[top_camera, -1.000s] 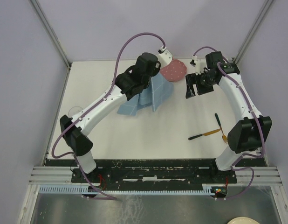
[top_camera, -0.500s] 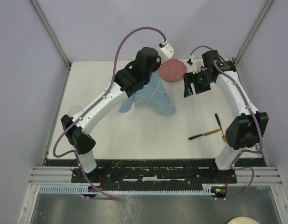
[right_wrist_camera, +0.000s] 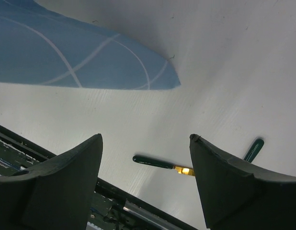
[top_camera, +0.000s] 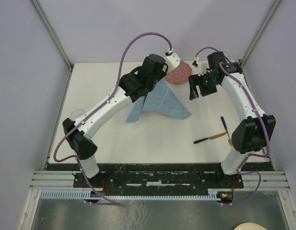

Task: Set the dinner table for one person
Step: Fold the napkin at the center of the board.

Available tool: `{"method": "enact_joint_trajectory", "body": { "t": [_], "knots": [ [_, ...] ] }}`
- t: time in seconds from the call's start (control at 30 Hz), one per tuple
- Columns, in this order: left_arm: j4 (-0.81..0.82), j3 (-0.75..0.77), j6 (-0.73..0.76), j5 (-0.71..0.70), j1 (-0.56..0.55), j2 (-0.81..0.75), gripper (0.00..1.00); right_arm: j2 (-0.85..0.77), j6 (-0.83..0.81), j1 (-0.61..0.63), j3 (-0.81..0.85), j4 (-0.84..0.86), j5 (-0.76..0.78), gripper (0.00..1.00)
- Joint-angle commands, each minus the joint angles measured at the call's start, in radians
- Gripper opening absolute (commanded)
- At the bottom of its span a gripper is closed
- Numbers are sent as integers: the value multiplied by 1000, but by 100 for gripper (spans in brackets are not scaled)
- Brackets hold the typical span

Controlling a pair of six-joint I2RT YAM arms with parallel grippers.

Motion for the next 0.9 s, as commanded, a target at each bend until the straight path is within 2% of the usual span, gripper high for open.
{"method": "enact_joint_trajectory", "body": {
  "t": [0.0, 0.07, 0.17, 0.37, 0.6, 0.73, 0.77, 0.8, 0.87],
  "knots": [
    [-81, -102, -139, 132, -80, -94, 3, -30, -17, 1, 18, 5, 24, 81],
    [-113, -176, -170, 196, -121, -126, 3, -38, -21, 1, 6, 5, 29, 82],
    [-171, -266, -194, 361, -176, -169, 3, -52, -29, 1, -11, 9, 44, 82],
    [-233, -310, -211, 561, -244, -203, 3, -64, -40, 2, -18, 7, 77, 82],
    [-233, -299, -189, 480, -245, -157, 3, -72, -45, 1, -21, 3, 95, 82],
    [-211, -292, -165, 380, -243, -129, 3, -72, -45, 1, -15, -2, 96, 82],
    [-202, -293, -157, 354, -243, -124, 11, -72, -44, 1, -15, -3, 95, 82],
    [-195, -294, -151, 327, -243, -121, 28, -71, -44, 1, -16, -4, 96, 82],
    [-180, -308, -136, 279, -239, -117, 54, -72, -43, 1, -20, -4, 94, 82]
  ]
}}
